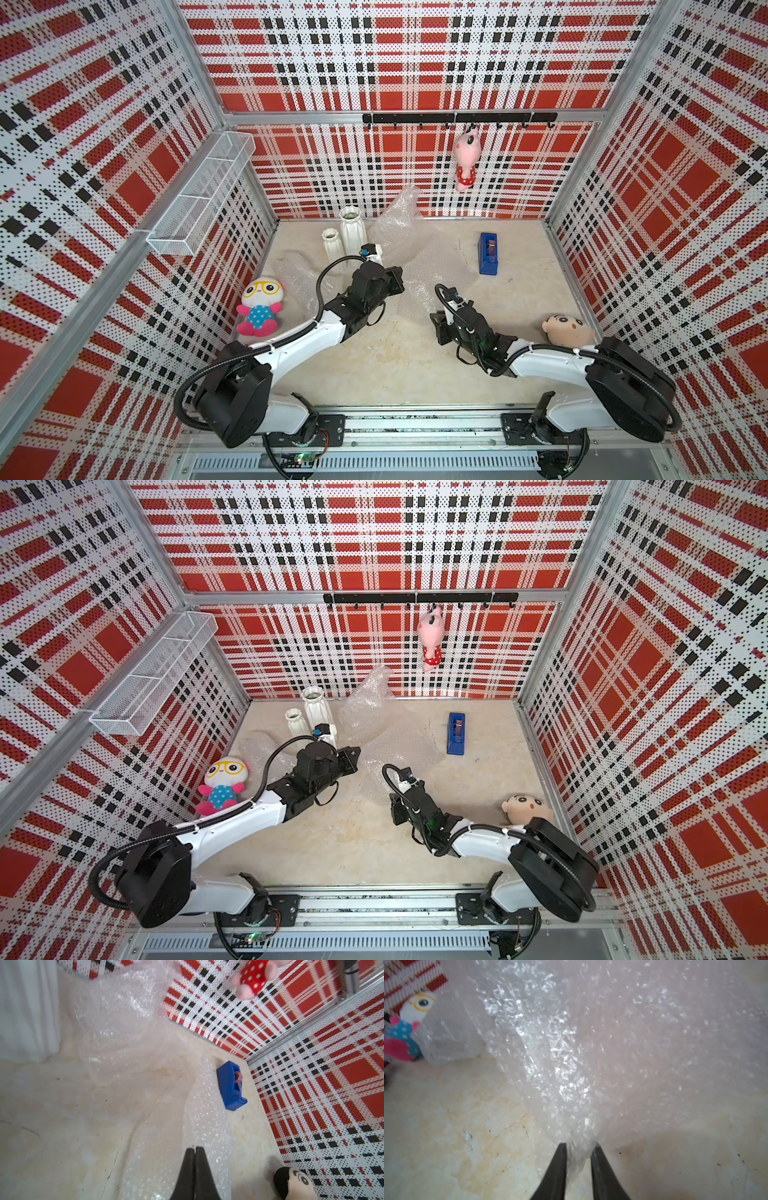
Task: Wrap vases in bubble wrap
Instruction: Pick up the bubble wrap from the center of the board.
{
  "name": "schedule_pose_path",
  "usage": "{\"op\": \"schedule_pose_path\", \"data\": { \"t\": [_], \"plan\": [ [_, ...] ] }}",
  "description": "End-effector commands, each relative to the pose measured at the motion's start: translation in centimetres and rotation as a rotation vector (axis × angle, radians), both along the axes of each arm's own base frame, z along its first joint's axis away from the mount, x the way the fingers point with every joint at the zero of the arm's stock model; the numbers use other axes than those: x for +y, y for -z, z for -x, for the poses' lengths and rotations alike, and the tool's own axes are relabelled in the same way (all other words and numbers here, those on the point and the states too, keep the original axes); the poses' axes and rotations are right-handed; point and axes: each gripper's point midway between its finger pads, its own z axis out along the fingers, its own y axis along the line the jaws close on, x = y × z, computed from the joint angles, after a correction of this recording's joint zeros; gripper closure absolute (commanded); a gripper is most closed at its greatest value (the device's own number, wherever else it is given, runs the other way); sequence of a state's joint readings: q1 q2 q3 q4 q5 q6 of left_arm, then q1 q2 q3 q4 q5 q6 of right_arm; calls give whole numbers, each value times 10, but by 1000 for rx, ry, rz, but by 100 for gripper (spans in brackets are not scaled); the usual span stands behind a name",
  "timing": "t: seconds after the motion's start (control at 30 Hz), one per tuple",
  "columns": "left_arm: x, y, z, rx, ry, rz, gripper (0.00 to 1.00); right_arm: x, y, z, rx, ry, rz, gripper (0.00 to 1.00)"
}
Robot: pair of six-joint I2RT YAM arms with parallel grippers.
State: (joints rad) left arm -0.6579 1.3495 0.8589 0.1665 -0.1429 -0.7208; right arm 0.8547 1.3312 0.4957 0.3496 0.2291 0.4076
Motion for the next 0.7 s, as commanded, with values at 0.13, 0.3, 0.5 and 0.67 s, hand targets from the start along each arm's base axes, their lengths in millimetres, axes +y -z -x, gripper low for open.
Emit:
{"op": "schedule_pose_path", "data": {
  "t": [0.13,0.3,0.5,0.67],
  "plan": [
    [-8,-107,31,-246,50,-15,100,-25,-87,7,-217,4,-4,31],
    [-6,-117,46,-311,109,-184,100,-65,-123,-3,-291,28,-68,15],
    [-10,-119,79,-391,130,-434,100,-89,-135,-16,-439,-57,-48,10],
    [-17,-139,111,-471,162,-492,100,-92,-145,-19,-516,-152,-166,9]
  ]
}}
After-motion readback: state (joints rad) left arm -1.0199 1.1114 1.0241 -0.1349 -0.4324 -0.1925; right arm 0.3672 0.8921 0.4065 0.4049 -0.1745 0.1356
